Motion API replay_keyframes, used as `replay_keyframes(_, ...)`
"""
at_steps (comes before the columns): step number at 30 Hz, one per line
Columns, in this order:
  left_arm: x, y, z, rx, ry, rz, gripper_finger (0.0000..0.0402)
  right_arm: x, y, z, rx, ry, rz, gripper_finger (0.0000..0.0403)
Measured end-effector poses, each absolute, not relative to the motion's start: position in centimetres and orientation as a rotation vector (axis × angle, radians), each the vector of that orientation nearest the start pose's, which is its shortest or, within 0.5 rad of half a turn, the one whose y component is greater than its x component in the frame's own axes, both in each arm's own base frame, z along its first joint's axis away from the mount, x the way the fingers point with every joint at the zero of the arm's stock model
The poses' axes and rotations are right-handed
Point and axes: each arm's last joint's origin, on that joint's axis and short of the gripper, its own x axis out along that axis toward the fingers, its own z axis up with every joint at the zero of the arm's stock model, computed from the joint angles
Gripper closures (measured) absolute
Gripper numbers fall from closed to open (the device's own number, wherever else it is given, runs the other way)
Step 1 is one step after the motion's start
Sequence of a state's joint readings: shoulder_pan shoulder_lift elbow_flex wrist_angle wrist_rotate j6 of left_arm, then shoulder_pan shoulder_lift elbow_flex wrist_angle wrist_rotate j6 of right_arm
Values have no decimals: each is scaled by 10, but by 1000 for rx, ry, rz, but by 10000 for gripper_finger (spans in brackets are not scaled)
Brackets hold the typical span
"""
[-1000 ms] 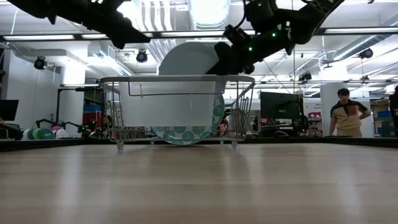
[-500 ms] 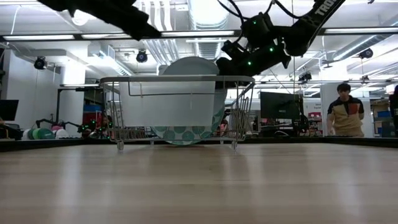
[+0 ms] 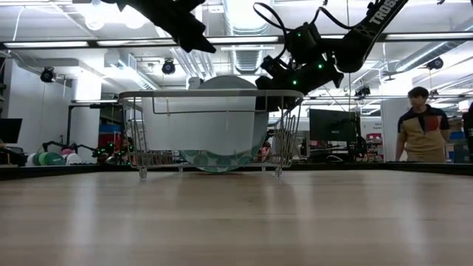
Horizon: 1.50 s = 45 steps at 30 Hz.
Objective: Sort dishes
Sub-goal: Put the white plate into the dish rack, then return to Home Position
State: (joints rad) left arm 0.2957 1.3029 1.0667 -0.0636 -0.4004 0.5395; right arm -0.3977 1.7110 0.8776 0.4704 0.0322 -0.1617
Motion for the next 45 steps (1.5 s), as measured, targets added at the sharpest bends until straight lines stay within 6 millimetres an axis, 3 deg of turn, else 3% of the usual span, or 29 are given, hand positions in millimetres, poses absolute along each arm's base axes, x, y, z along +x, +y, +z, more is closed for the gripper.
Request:
replay_keyframes(5,280,98,333,548,490,592,401,328,-138,187,-75,411,-383,365)
replay_keyframes(16,276,97,332,531,497,592,401,332,-141,193,-33,499,-387,292)
replay_keyframes(27,272,97,324,531,586,567,401,335,-141,214,31,669,-376,227)
replay_keyframes(36,270,95,322,530,614,539,401,324,-138,242,52,698,-413,220)
replay_keyframes(39,269,88,327,527,504,298,401,316,-135,254,19,683,-409,224)
replay_keyframes(42,275,88,339,559,145,-115,401,310,-130,271,-45,539,-333,230)
replay_keyframes(43,277,88,343,568,49,-193,401,310,-127,278,-63,451,-289,232)
replay_keyframes(45,279,90,346,566,11,-168,401,310,-122,292,-80,298,-179,239)
